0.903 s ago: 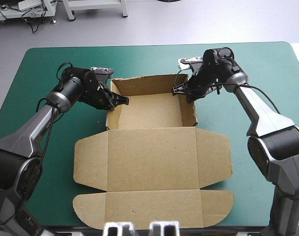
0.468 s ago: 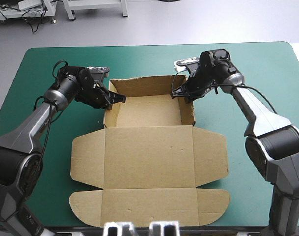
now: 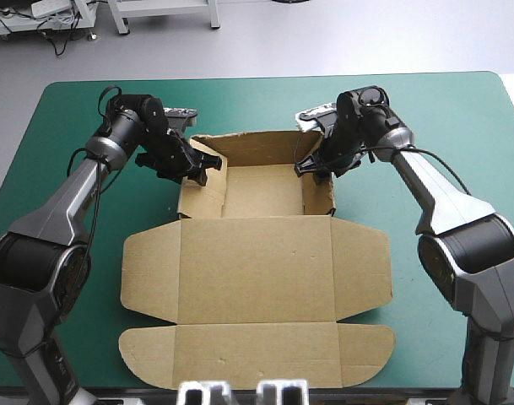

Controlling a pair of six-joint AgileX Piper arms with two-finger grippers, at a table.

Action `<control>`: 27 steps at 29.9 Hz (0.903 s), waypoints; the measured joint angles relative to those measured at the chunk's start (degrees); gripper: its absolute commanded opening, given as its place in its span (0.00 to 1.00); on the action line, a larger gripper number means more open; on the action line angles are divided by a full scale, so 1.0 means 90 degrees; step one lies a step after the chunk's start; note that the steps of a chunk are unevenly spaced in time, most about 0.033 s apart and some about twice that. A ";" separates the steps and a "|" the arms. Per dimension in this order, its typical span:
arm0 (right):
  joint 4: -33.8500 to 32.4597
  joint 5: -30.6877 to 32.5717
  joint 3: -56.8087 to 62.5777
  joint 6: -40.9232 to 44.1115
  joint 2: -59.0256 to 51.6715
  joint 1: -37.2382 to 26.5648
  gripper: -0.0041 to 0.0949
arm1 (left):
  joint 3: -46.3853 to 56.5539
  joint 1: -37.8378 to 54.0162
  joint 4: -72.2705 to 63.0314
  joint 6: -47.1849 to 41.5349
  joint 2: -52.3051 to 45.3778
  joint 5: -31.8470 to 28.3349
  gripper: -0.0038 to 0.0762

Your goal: Fold the box

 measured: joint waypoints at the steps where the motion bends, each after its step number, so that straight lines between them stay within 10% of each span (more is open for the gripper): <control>1: 0.0000 0.0006 -0.0037 0.0000 0.0000 0.0000 0.52 | -0.0090 0.0000 0.0016 0.0008 0.0005 0.0013 0.63; 12: -0.0027 0.0052 -0.1321 0.0000 -0.0042 0.0000 0.51 | -0.1175 0.0000 0.0857 0.0008 -0.0062 0.0090 0.61; 27: -0.0055 0.0093 -0.1666 0.0168 -0.1451 0.0000 0.51 | -0.1520 0.0000 0.0384 0.0257 -0.3024 0.0165 0.30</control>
